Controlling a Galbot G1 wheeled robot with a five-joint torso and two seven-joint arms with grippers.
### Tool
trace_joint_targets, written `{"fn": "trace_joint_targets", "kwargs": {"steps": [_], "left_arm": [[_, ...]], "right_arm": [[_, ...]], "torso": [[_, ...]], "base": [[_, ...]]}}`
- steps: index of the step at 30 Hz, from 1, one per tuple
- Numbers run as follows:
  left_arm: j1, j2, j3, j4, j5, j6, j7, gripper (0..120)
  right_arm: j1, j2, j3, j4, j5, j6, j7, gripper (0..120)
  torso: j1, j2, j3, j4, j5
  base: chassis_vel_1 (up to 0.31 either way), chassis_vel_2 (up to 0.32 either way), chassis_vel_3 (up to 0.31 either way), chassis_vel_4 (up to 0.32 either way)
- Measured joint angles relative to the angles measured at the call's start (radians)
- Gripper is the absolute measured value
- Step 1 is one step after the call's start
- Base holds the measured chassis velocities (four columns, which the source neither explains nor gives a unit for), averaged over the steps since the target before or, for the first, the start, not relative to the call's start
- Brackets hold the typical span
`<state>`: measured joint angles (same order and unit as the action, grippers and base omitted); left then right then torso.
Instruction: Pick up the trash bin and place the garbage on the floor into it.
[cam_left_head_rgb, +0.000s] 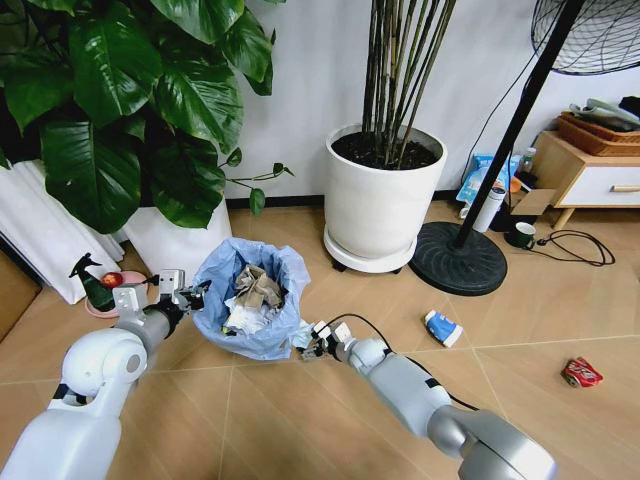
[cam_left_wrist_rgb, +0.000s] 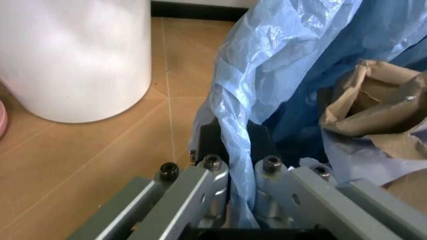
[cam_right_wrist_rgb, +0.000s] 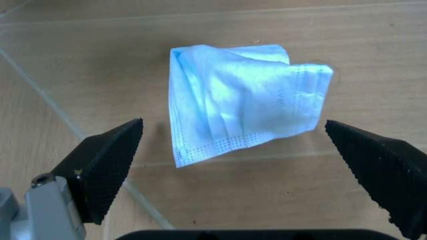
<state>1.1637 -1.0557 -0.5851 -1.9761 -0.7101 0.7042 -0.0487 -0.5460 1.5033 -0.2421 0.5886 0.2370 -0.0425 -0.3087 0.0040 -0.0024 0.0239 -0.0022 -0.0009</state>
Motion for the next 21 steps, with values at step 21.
{"fn": "trace_joint_targets", "kwargs": {"steps": [21], "left_arm": [[-0.005,0.004,0.000,0.001,-0.001,-0.003,0.002,0]], "right_arm": [[0.012,0.047,0.065,-0.072,-0.046,-0.006,0.007,67]], "torso": [[0.000,0.000,0.000,0.0000,0.0000]], "base": [[0.000,0.000,0.000,0.000]]}}
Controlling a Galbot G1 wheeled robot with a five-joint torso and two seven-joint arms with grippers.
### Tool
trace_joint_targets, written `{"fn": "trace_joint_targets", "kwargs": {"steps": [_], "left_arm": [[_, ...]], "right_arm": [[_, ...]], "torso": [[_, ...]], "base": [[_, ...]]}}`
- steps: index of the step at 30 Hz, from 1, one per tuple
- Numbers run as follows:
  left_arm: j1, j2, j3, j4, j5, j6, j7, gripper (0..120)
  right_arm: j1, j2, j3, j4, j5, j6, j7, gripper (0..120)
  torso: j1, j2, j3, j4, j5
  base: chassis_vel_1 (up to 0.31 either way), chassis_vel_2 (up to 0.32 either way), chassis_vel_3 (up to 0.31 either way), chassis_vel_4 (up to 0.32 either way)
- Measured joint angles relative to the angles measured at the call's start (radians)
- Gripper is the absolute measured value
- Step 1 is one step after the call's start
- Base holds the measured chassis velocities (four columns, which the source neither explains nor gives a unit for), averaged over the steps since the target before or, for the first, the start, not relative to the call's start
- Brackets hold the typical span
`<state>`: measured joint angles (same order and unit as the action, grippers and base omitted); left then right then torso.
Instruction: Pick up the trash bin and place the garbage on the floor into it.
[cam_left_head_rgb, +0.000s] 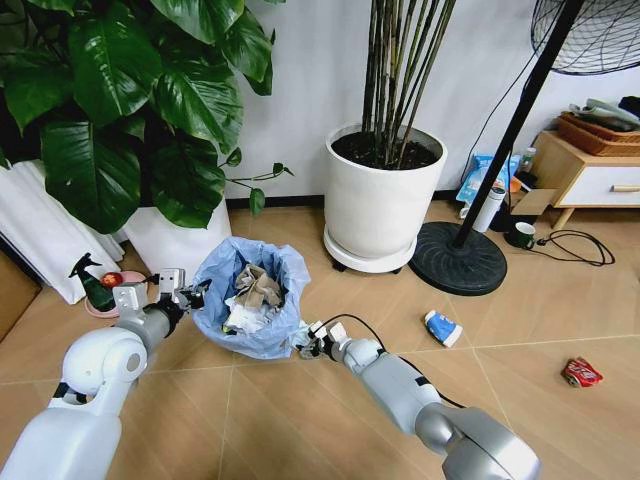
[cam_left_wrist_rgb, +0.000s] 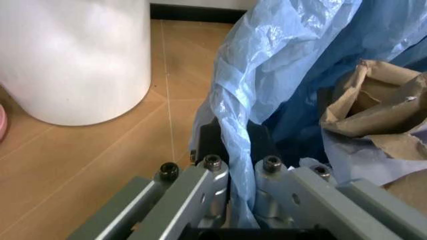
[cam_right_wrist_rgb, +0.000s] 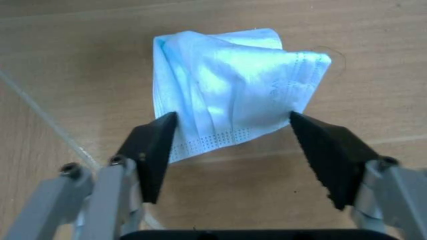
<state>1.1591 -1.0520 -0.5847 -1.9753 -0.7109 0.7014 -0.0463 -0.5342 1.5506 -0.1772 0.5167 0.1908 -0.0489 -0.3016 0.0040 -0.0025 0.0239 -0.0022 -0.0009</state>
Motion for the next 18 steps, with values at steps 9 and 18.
{"fn": "trace_joint_targets", "kwargs": {"steps": [9,18], "left_arm": [[0.000,0.000,0.002,-0.002,0.000,0.000,0.000,0],[0.000,-0.001,0.004,-0.002,0.001,-0.001,-0.001,0]], "right_arm": [[0.001,0.002,0.013,-0.011,-0.010,0.000,-0.002,53],[-0.001,0.000,0.026,-0.012,-0.011,-0.004,-0.003,32]], "torso": [[0.000,0.000,0.000,0.0000,0.0000],[0.000,0.000,0.000,0.0000,0.0000]], "base": [[0.000,0.000,0.000,0.000],[0.000,0.000,0.000,0.000]]}}
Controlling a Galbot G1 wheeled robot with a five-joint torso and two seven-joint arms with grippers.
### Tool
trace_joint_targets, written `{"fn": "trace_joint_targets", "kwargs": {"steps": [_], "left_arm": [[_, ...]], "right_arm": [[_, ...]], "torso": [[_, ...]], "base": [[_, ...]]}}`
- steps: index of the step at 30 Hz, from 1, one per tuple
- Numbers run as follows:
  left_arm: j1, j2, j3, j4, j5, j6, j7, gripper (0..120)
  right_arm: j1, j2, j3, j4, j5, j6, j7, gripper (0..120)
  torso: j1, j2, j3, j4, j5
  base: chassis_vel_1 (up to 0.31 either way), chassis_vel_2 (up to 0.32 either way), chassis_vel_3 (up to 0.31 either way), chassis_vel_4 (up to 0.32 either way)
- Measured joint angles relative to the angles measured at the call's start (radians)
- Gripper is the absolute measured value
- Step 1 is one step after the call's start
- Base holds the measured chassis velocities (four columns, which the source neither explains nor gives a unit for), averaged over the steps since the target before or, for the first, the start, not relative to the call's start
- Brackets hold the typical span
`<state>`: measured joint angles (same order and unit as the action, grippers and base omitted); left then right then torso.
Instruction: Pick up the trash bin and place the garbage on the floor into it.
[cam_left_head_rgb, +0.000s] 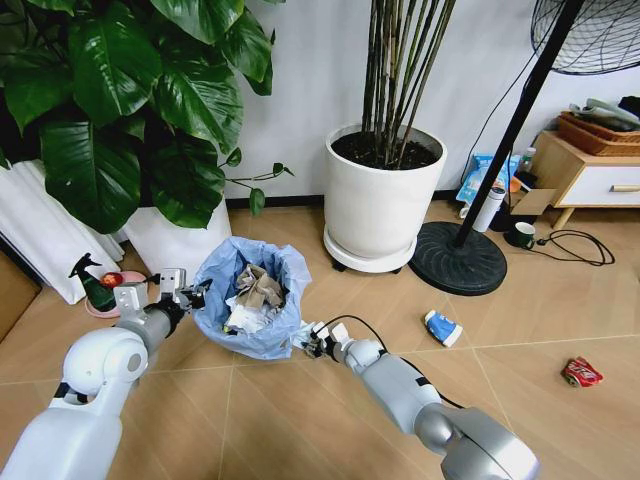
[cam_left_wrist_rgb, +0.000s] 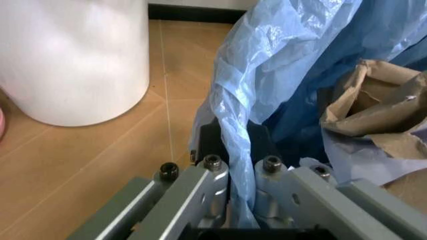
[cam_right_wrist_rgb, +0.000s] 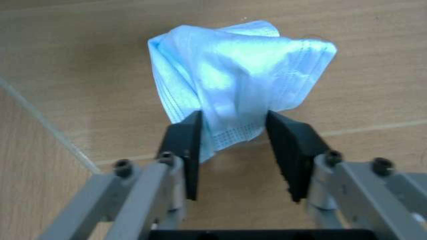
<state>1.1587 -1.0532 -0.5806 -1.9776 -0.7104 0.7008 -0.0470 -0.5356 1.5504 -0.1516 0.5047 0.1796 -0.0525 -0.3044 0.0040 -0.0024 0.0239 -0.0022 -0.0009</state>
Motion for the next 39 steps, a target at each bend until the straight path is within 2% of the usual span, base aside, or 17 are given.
{"fn": "trace_joint_targets", "kwargs": {"steps": [3,4,6,9,21,30,33,39], "left_arm": [[0.000,0.001,0.002,0.000,0.000,0.000,0.000,0],[0.000,0.001,0.002,0.000,0.000,0.000,0.000,0],[-0.001,0.002,0.003,0.000,0.000,0.000,0.000,0],[-0.001,0.003,0.005,-0.001,0.000,0.000,0.000,0],[0.003,0.004,0.006,-0.005,-0.001,0.002,-0.002,0],[0.003,-0.003,0.013,-0.002,0.002,0.002,-0.002,0],[0.004,-0.007,0.015,0.001,0.006,0.001,0.001,0],[0.005,-0.009,0.017,0.006,0.009,0.000,0.004,0]], "right_arm": [[-0.005,-0.005,0.007,0.002,0.000,-0.001,0.000,16],[-0.005,-0.005,0.007,0.002,0.000,-0.001,0.000,16],[-0.007,-0.009,0.012,0.004,0.001,-0.001,0.000,7],[-0.009,-0.011,0.016,0.007,0.002,-0.001,0.001,0],[-0.027,-0.034,0.040,0.054,0.028,-0.016,0.017,0],[-0.061,-0.127,0.044,0.203,0.110,-0.053,0.048,0],[-0.086,-0.180,0.051,0.317,0.179,-0.076,0.072,0],[-0.101,-0.199,0.108,0.407,0.180,-0.067,0.094,0]], "torso": [[0.000,0.000,0.000,0.0000,0.0000],[0.000,0.000,0.000,0.0000,0.0000],[0.000,0.000,0.000,0.0000,0.0000],[0.000,0.000,0.000,0.0000,0.0000],[0.000,0.000,0.000,0.0000,0.0001],[0.000,0.000,0.000,-0.0001,0.0002],[0.000,0.000,0.000,-0.0001,0.0003],[0.000,0.000,0.000,-0.0001,0.0002]], "base": [[0.000,0.000,0.000,0.000],[0.000,0.000,0.000,0.000],[0.000,0.000,0.000,0.000],[0.000,0.000,0.000,0.000],[0.000,0.000,0.000,0.000],[0.000,0.000,0.000,0.000],[0.000,0.000,0.000,0.000],[0.000,0.000,0.000,0.000]]}}
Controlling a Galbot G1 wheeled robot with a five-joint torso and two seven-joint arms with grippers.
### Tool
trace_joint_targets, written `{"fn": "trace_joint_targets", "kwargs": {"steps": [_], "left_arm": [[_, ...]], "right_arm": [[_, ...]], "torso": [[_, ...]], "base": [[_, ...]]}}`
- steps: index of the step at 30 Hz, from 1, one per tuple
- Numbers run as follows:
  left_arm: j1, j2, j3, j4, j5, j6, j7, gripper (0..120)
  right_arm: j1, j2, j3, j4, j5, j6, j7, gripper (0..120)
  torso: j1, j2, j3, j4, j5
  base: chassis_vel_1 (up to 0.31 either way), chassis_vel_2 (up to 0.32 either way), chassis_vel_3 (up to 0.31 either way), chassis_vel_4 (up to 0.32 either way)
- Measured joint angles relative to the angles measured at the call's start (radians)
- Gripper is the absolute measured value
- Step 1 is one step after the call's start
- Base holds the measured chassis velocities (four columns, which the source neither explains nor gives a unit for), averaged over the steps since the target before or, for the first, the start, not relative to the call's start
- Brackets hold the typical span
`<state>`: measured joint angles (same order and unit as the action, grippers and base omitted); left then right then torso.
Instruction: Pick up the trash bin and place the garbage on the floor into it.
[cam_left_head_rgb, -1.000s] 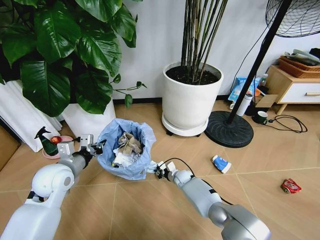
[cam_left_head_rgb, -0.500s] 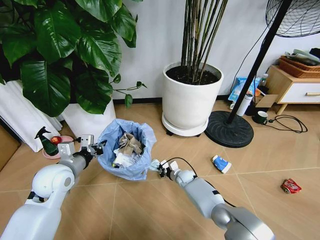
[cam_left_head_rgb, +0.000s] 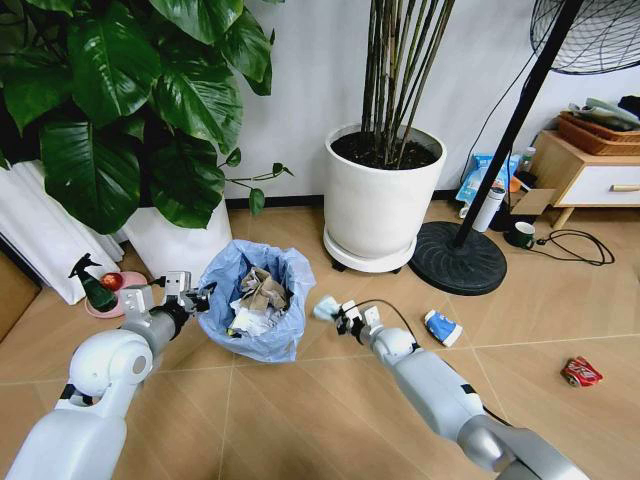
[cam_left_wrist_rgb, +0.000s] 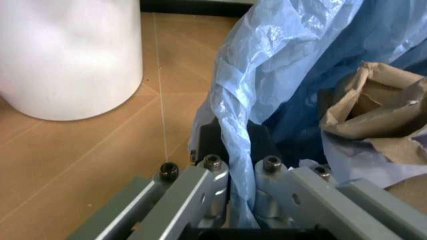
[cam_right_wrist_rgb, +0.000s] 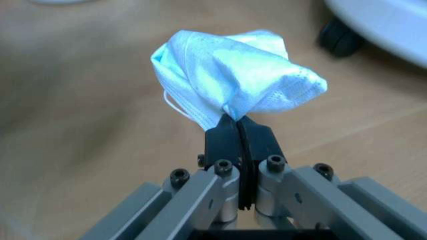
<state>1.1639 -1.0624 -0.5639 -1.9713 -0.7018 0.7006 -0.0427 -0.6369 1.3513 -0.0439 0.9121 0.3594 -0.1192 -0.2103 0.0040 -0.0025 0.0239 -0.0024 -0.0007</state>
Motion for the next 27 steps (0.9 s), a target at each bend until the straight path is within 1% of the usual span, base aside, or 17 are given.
{"fn": "trace_joint_targets", "kwargs": {"steps": [4,6,7,10,11,14,15,18,19,22,24,27], "left_arm": [[0.004,-0.002,-0.002,0.003,0.002,0.000,0.001,0],[0.008,-0.005,-0.005,0.006,0.004,0.000,0.004,0],[0.008,-0.005,-0.005,0.006,0.004,0.000,0.004,0],[0.010,-0.008,-0.006,0.012,0.010,-0.001,0.008,0],[0.010,-0.008,-0.006,0.012,0.010,-0.001,0.008,0],[0.008,-0.008,0.000,0.019,0.015,-0.001,0.013,0],[0.008,-0.008,0.000,0.019,0.015,-0.001,0.013,0],[0.003,-0.008,0.008,0.024,0.017,-0.001,0.014,0],[0.003,-0.008,0.008,0.024,0.017,-0.001,0.014,0],[0.003,-0.007,0.015,0.030,0.023,-0.001,0.023,0],[0.003,-0.007,0.017,0.031,0.025,-0.001,0.026,0],[0.005,0.002,0.022,0.035,0.026,0.000,0.031,0]], "right_arm": [[0.001,-0.004,0.032,0.057,0.012,-0.001,0.026,0],[0.005,-0.020,0.040,0.112,0.039,-0.013,0.039,0],[0.005,-0.020,0.040,0.112,0.039,-0.013,0.039,0],[0.004,-0.056,0.046,0.209,0.081,-0.029,0.056,0],[0.004,-0.056,0.046,0.209,0.081,-0.029,0.056,0],[-0.003,-0.105,0.054,0.339,0.126,-0.048,0.079,0],[-0.003,-0.105,0.054,0.339,0.126,-0.048,0.079,0],[-0.006,-0.152,0.060,0.459,0.161,-0.065,0.097,0],[-0.006,-0.152,0.060,0.459,0.161,-0.065,0.097,0],[-0.002,-0.166,0.049,0.543,0.200,-0.083,0.128,0],[0.001,-0.165,0.044,0.563,0.208,-0.088,0.136,0],[0.025,-0.161,0.010,0.658,0.248,-0.117,0.154,0]], "torso": [[0.000,0.000,0.000,0.0002,0.0001],[0.000,0.000,0.000,0.0003,0.0001],[0.000,0.000,0.000,0.0003,0.0001],[0.000,0.000,0.000,0.0002,0.0001],[0.000,0.000,0.000,0.0002,0.0001],[0.000,0.000,0.000,0.0001,0.0000],[0.000,0.000,0.000,0.0001,0.0000],[0.000,0.000,0.000,-0.0001,-0.0002],[0.000,0.000,0.000,-0.0001,-0.0002],[0.000,0.000,0.000,-0.0002,-0.0001],[0.000,0.000,0.000,-0.0001,0.0000],[0.000,0.000,0.000,0.0003,0.0000]], "base": [[0.000,0.000,0.000,0.000],[0.000,0.000,0.000,0.000],[0.000,0.000,0.000,0.000],[0.000,0.000,0.000,0.000],[0.000,0.000,0.000,0.000],[0.000,0.000,0.000,0.000],[0.000,0.000,0.000,0.000],[0.000,0.000,0.000,0.000],[0.000,0.000,0.000,0.000],[0.000,0.000,0.000,0.000],[0.000,0.000,0.000,0.000],[0.000,0.000,0.000,0.000]]}}
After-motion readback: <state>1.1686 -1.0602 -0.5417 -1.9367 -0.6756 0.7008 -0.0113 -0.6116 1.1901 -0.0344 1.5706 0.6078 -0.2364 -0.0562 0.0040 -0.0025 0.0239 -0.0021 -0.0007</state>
